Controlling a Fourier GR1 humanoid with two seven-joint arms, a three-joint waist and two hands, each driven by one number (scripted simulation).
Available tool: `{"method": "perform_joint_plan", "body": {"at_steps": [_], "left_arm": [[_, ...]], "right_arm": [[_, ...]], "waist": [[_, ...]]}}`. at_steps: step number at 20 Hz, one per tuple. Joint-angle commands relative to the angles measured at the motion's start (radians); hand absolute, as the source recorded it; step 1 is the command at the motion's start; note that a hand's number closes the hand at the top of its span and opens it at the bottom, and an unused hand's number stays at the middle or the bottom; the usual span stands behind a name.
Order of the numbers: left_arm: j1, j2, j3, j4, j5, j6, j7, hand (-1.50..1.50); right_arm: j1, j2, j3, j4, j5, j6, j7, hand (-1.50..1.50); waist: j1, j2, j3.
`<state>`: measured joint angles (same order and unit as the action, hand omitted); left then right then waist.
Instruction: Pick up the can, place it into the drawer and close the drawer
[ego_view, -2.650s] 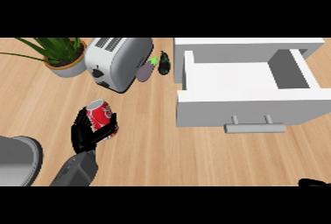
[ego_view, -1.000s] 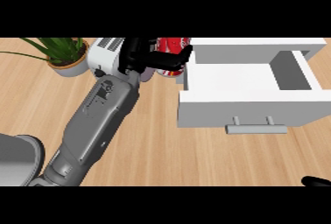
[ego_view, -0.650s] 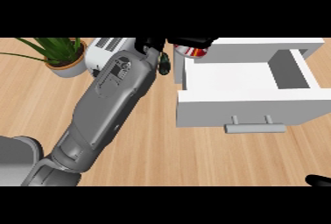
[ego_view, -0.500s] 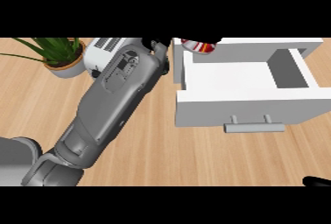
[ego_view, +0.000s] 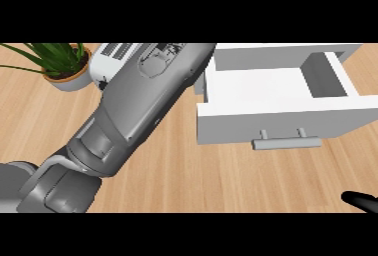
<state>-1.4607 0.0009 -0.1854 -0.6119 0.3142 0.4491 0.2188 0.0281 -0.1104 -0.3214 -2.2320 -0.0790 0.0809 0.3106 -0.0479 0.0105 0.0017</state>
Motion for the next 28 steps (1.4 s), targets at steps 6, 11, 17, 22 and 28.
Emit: {"method": "perform_joint_plan", "body": {"at_steps": [6,11,17,22,28], "left_arm": [[-0.099,-0.001,-0.093,0.165,0.118,0.055,-0.078,1.50],[-0.128,-0.001,-0.128,0.234,0.130,0.143,-0.094,-1.50],[-0.130,-0.001,-0.168,0.265,0.170,0.195,-0.122,-1.50],[-0.142,-0.001,-0.152,0.307,0.183,0.218,-0.180,-1.50],[-0.162,-0.001,-0.143,0.285,0.256,0.197,-0.158,-1.50]], "right_arm": [[-0.060,-0.013,0.020,-0.011,-0.008,-0.015,0.048,-1.50],[-0.073,-0.042,0.007,-0.007,-0.013,-0.008,0.074,-1.50],[-0.080,-0.011,0.063,-0.031,0.028,-0.025,0.072,-1.50],[-0.094,-0.072,0.070,-0.009,0.081,0.023,0.019,-1.50],[-0.175,-0.149,0.117,0.075,0.207,0.057,-0.060,-1.50]], "waist": [[-0.036,0.008,0.001],[-0.046,0.010,0.001],[-0.058,0.013,0.002],[-0.065,0.020,0.002],[-0.053,0.022,0.002]]}}
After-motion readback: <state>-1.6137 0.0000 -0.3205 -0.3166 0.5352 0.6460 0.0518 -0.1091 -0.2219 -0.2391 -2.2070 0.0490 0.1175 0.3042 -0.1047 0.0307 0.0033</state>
